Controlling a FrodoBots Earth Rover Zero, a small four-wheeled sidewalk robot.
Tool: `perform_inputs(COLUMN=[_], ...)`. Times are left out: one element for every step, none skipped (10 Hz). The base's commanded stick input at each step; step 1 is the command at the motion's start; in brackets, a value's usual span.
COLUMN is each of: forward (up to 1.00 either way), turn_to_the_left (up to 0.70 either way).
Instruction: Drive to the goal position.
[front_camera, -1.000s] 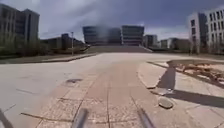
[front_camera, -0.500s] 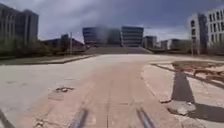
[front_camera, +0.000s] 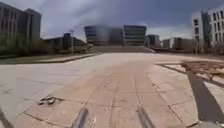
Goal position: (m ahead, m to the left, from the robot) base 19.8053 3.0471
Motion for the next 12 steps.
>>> perform_inputs(forward=[1.00, 1.00, 1.00, 1.00, 1.00, 1.00, 1.00, 1.00, 1.00, 1.00, 1.00, 1.00], turn_to_the_left=[0.00, -0.08, -0.21, -0.32, -0.40, -0.40, -0.23, -0.04, 0.00, 0.00, 0.00, 0.00])
